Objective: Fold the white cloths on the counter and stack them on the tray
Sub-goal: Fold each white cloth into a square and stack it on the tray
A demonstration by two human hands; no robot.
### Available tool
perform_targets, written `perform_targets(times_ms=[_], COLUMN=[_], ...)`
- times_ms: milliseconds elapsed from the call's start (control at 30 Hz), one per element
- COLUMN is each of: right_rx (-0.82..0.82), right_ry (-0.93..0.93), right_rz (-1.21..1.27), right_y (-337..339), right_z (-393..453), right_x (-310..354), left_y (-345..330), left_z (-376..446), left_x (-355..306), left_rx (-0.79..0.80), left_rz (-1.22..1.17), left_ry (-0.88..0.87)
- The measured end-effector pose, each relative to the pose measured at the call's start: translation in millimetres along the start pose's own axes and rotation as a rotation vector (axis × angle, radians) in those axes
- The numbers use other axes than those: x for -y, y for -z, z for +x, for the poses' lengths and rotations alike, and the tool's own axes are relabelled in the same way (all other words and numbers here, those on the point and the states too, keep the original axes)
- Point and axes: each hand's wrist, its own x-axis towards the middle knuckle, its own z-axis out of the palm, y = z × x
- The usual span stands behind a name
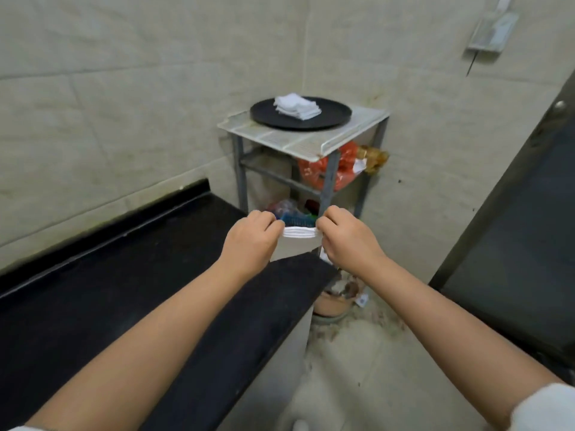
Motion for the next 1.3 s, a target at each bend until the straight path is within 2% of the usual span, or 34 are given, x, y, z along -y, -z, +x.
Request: perform_targets(times_ms=[233, 400, 533, 700, 867, 1000, 1167, 1300], right_rx=[-0.051, -0.110, -0.137, -0.120, -0.162, -0.211, -0.044, 0.089], right_ry=[0.025, 0.021, -0.030, -0.051, 0.008, 0.079, 0.319, 0.442], right_rz=[-0.006, 0.053, 0.138, 0.145, 0.361, 0.511, 0.542, 0.517], right_y=[-13, -15, -28, -67, -119, -165, -225, -244], right_z=[124, 193, 255, 343, 436, 479, 459, 441], right_x=[-133, -206, -262, -334, -390, -414, -431, -440], left_y=[-67, -100, -123, -171, -217, -248, -290, -299], left_z=[150, 238, 302, 380, 445, 466, 437, 420], left_x=[60, 91, 113, 146, 192, 211, 206, 197], left_rx=[-0.090, -0.109, -0.138, -0.062, -0.192, -0.204, -0.002, 0.068], left_rz=[-0.005, -0.032, -0.112, -0.094, -0.048, 0.000, 0.047, 0.026], left_ry=[0.010, 0.078, 0.311, 0.565, 0.741, 0.815, 0.796, 0.803])
